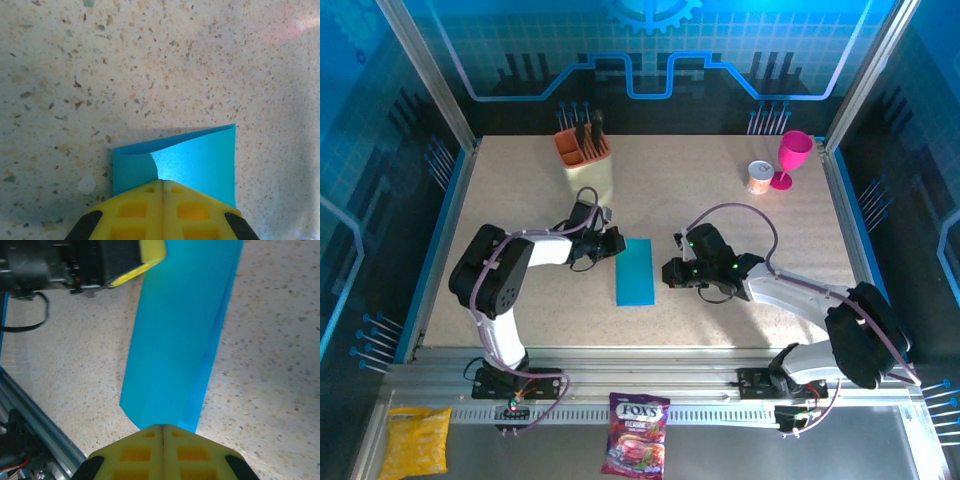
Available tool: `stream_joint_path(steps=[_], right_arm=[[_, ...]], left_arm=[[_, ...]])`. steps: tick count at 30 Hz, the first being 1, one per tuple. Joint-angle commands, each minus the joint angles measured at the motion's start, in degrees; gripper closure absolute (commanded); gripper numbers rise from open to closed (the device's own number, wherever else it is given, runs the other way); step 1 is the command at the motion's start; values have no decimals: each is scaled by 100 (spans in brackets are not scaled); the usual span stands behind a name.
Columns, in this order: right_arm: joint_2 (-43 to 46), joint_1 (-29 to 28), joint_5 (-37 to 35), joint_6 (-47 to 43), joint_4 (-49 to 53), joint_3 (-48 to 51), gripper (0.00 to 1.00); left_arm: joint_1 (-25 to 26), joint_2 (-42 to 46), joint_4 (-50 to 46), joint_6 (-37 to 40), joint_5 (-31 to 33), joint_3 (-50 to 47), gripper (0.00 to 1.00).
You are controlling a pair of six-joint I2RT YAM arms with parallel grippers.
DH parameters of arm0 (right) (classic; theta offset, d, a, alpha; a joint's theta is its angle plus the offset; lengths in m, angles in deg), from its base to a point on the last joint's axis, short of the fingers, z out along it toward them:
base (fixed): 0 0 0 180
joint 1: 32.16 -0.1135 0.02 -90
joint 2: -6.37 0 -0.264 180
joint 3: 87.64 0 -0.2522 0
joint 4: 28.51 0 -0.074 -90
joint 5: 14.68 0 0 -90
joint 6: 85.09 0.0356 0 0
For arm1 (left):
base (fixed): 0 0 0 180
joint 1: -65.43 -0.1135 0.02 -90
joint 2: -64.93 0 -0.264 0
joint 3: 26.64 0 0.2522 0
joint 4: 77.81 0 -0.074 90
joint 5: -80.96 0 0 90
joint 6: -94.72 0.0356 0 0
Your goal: Fold a paper plane with a square sheet of paper (pick it up from the middle)
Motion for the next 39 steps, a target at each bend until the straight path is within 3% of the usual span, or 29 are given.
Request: stream_joint_path(steps=[1, 6, 13, 20, 30, 39], right_arm=[[26, 33, -170, 269, 197, 160, 87], [-106, 25, -79, 381, -103, 306, 85], [-183, -89, 37, 202, -170, 127, 89], [-448, -428, 79, -13, -91, -515, 96], [-1471, -625, 168, 8, -369, -1237, 100], [-2257, -587, 235, 166, -865, -1121, 100]], left_arm=[[16, 328, -121, -171, -18, -23, 100], [23, 571, -184, -232, -81, 32, 100], [24, 942, -479, -168, 21, 101, 90], [24, 896, -850, 94, 104, 156, 100], [296, 395, -524, -26, 233, 74, 100], [446, 328, -275, -190, 379, -179, 100]])
